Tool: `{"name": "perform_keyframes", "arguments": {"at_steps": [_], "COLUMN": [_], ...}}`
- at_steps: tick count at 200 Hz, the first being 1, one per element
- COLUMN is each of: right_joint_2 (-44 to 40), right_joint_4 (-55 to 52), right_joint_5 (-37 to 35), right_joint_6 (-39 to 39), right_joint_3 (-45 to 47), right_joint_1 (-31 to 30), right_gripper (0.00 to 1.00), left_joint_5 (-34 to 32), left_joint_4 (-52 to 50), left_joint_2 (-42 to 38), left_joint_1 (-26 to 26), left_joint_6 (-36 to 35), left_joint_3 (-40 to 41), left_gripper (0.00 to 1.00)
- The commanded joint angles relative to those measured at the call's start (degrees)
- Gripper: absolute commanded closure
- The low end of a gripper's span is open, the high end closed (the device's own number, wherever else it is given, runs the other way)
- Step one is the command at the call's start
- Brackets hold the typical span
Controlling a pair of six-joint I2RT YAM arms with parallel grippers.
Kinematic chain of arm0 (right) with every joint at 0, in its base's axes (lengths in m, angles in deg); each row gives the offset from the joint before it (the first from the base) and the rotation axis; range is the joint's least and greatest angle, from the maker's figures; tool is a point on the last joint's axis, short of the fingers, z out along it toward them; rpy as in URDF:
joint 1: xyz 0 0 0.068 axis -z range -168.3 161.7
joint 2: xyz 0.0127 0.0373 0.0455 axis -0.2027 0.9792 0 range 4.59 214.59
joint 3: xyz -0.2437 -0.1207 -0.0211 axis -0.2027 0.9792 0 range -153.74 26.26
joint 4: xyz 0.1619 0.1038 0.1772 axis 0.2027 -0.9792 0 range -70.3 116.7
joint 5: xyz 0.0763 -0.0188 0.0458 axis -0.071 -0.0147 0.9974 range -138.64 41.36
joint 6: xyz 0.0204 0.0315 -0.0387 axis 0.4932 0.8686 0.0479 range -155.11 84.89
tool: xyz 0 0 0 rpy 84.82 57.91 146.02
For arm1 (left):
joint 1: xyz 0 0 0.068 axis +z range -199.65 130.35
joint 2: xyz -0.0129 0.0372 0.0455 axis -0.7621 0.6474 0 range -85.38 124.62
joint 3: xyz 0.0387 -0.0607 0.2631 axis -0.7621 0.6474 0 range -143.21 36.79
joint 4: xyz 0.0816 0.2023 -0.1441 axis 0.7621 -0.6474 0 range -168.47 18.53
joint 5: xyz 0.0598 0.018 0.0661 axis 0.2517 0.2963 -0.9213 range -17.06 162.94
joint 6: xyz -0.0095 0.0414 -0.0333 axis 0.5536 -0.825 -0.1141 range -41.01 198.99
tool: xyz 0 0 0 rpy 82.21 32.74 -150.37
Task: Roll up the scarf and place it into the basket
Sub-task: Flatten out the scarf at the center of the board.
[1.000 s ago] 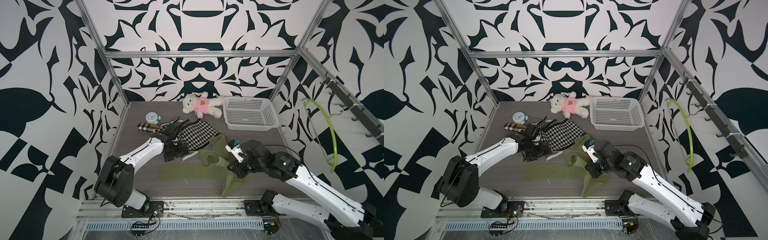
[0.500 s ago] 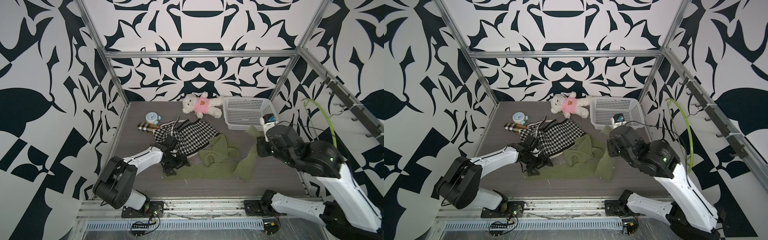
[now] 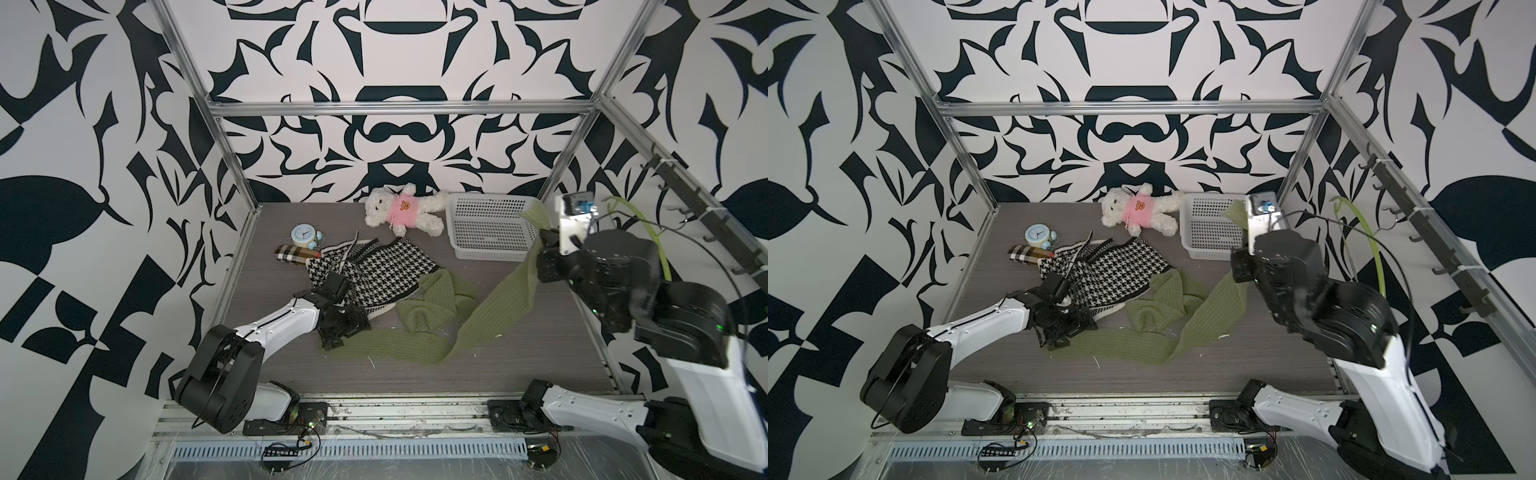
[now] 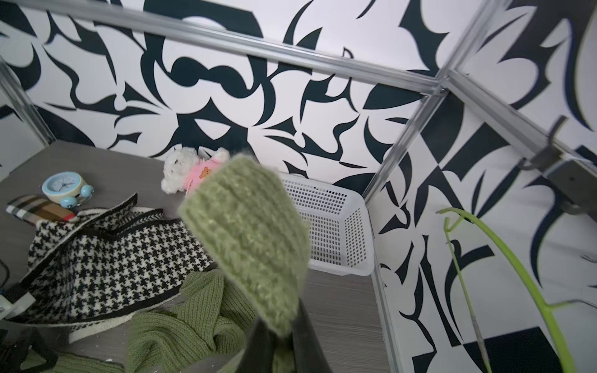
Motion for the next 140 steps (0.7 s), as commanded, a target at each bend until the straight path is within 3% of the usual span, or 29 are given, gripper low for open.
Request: {"name": "perform_keyframes", "arguments": {"at_steps": [1, 43, 72, 120, 133, 140], "right_joint_2": [3.21, 1.62, -0.05, -2.32, -2.47, -2.32], "right_joint_4": [3.13, 4.55, 4.12, 0.83, 0.80, 0.84], "right_joint_5": [1.90, 5.08, 6.13, 1.58, 1.97, 2.27], "right_joint_6": [-1.65, 0.12, 0.99, 1.01, 0.55, 0.28], "right_joint_3": [3.04, 9.64, 12.39, 12.17, 12.41, 12.49], "right_joint_1": [0.22, 4.37, 8.57, 15.11, 15.60, 15.75], "right_gripper": [0.87, 0.87, 0.88, 0.88, 0.88, 0.88], "left_joint_5": [-4.79, -12.39, -11.66, -12.32, -13.83, -14.36], "left_joint_4": [-8.00, -21.06, -24.05, -20.28, -19.17, -18.39], "left_joint_2": [-1.78, -13.39, -11.99, -9.40, -7.50, -6.70], "left_joint_1": [0.70, 0.66, 0.58, 0.63, 0.66, 0.70], "left_joint_6": [-4.61, -3.15, -0.88, 2.92, 3.37, 3.64], "left_joint_3": [0.59, -4.08, -3.70, 2.36, 2.78, 2.94], "left_gripper": [0.01, 0.01, 0.01, 0.01, 0.08, 0.19]}}
